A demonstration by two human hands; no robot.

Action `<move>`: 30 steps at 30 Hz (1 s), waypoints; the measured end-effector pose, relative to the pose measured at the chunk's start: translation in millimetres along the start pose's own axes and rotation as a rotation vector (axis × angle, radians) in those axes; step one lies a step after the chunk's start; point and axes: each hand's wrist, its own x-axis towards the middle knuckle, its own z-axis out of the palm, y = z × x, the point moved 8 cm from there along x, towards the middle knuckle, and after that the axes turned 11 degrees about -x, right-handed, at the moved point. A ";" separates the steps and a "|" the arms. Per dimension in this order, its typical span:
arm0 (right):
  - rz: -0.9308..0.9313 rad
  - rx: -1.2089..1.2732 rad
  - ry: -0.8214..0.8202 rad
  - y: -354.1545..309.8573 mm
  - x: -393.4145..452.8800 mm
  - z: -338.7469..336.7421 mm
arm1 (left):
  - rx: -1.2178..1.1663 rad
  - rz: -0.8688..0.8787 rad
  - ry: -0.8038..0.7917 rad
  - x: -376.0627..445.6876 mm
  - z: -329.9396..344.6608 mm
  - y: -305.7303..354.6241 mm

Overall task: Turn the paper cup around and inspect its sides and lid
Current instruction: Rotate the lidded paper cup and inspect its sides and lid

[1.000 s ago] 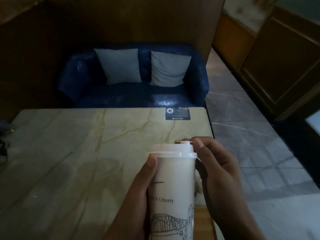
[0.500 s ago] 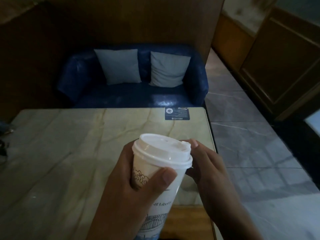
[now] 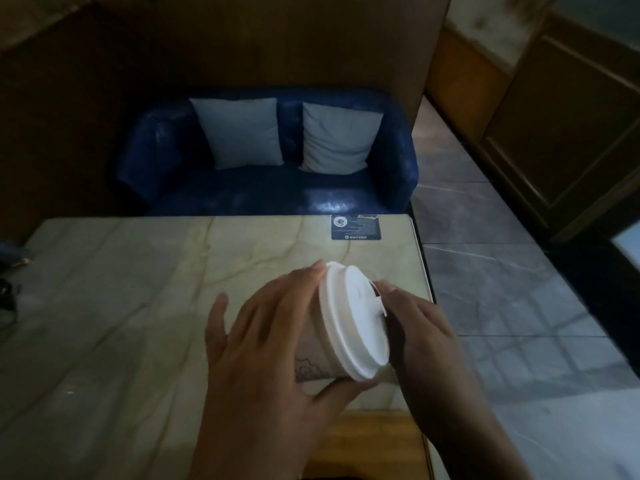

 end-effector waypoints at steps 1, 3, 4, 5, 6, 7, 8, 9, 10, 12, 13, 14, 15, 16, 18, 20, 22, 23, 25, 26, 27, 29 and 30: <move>-0.002 0.004 0.005 0.6 0.3 0.3 | 0.058 0.025 0.005 -0.2 0.5 1.3; -0.005 0.017 0.012 2.0 0.0 1.0 | 0.118 0.054 0.016 -1.7 1.8 0.9; -0.006 0.017 0.017 1.8 -0.4 1.8 | 0.147 0.070 0.018 -3.1 2.7 0.6; -0.010 0.016 0.011 1.5 -0.9 2.7 | 0.173 0.083 0.018 -3.9 3.7 0.7; -0.012 0.016 -0.001 0.8 -1.4 3.8 | 0.193 0.090 0.013 -4.5 4.6 1.2; -0.014 0.016 -0.009 -0.1 -1.6 4.7 | 0.204 0.096 0.009 -4.5 5.2 1.7; -0.016 0.014 -0.010 -1.1 -1.9 4.9 | 0.209 0.101 0.006 -4.6 5.5 2.0; -0.023 0.012 -0.019 0.0 -1.2 4.8 | 0.211 0.105 0.005 -4.8 5.4 2.2; -0.023 0.018 -0.032 1.0 -1.1 4.9 | 0.212 0.106 0.003 -4.8 5.2 2.4; -0.020 0.034 -0.041 -2.1 -3.0 5.7 | 0.216 0.113 0.002 -4.7 4.5 3.2; -0.024 0.033 -0.043 -2.6 -3.7 5.1 | 0.225 0.121 0.002 -4.6 4.4 3.7; -0.029 0.030 -0.035 -2.8 -3.9 3.7 | 0.235 0.129 0.001 -4.8 4.6 4.3; -0.032 0.030 -0.020 -2.2 -3.9 1.8 | 0.242 0.135 0.000 -4.8 4.9 4.6; -0.019 0.039 0.000 -0.3 -3.9 -0.1 | 0.243 0.137 -0.003 -4.9 5.1 4.6; 0.001 0.067 0.008 2.8 -3.3 -1.2 | 0.230 0.134 -0.008 -4.5 5.5 4.4; -0.023 0.093 -0.008 0.0 -3.1 0.7 | 0.196 0.125 -0.003 -4.2 5.3 4.0; -0.037 0.130 0.005 -4.4 -4.2 -0.1 | 0.143 0.105 0.005 -3.3 5.0 2.1; -0.057 0.134 0.010 -7.6 -5.0 -0.4 | 0.119 0.095 0.006 -2.4 5.2 0.5; -0.113 0.121 0.026 -13.3 -5.9 -2.2 | 0.091 0.088 0.005 -1.3 5.9 -3.6; -0.144 0.107 0.030 -15.8 -6.9 -3.0 | 0.079 0.091 0.004 -1.3 6.3 -5.4; -0.178 0.093 0.034 -19.6 -8.1 -3.2 | 0.063 0.094 0.005 -1.5 6.9 -7.1; -0.240 0.056 0.044 -26.0 -10.7 -3.0 | 0.035 0.088 0.015 -1.3 8.0 -11.7; -0.269 0.045 0.048 -28.0 -11.4 -3.2 | 0.024 0.082 0.024 -1.1 8.5 -13.9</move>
